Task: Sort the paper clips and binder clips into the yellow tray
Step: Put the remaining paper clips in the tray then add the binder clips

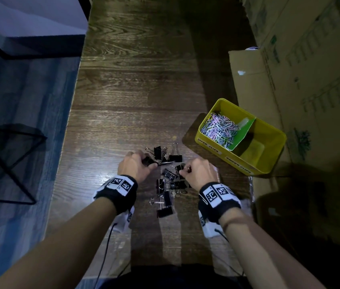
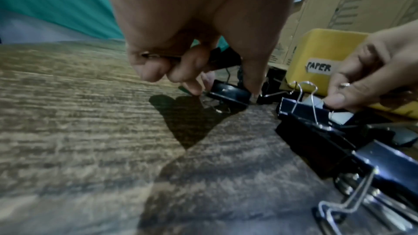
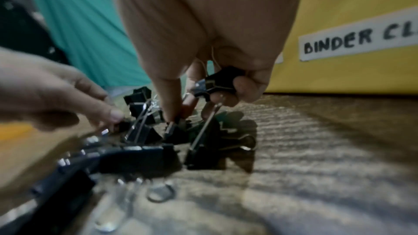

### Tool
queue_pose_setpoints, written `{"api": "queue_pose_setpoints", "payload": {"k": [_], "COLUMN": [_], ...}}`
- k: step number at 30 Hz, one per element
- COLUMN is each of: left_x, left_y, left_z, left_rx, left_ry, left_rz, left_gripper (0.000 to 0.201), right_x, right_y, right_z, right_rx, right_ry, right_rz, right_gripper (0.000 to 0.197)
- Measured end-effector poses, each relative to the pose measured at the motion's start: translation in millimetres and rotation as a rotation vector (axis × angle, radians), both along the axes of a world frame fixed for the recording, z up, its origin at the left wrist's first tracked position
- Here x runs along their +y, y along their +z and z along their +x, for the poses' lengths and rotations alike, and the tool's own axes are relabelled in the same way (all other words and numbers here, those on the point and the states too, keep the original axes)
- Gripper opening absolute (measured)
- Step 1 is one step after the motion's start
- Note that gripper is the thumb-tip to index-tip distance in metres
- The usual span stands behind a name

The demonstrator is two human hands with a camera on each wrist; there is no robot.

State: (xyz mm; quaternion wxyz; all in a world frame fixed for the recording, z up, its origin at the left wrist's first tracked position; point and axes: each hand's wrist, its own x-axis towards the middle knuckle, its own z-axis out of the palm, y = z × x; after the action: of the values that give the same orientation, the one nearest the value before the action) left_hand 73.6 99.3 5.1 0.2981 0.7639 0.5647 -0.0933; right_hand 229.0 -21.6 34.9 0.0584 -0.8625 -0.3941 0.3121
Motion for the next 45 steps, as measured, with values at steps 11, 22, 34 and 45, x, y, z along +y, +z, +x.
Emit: {"api": "queue_pose_setpoints", "payload": {"k": [11, 22, 34, 45], "left_x": [8, -15, -82, -52], "left_y": [-2, 119, 102, 106], "left_z": [-25, 110, 246, 203], "left_rx": [-0.632, -0.916, -0.526, -0.724], "left_ry": [0.523, 0.345, -0.005, -0.06], "left_rz": [-0.42, -1.099, -0.893, -0.802], "left_gripper": [0.02, 0.023, 0.035, 0.017], "right_x": [-36, -66, -70, -90], "right_y": [28, 76, 63, 50], "right_z": [33, 99, 133, 130], "right_rx": [0.604, 0.748, 0.462, 0.156], "right_ry": [-0.467, -1.07, -1.008, -0.733], "right_rz": [0.467, 0.86, 0.587, 0.33], "right_gripper": [0.02, 0.01, 0.041, 0.044]}}
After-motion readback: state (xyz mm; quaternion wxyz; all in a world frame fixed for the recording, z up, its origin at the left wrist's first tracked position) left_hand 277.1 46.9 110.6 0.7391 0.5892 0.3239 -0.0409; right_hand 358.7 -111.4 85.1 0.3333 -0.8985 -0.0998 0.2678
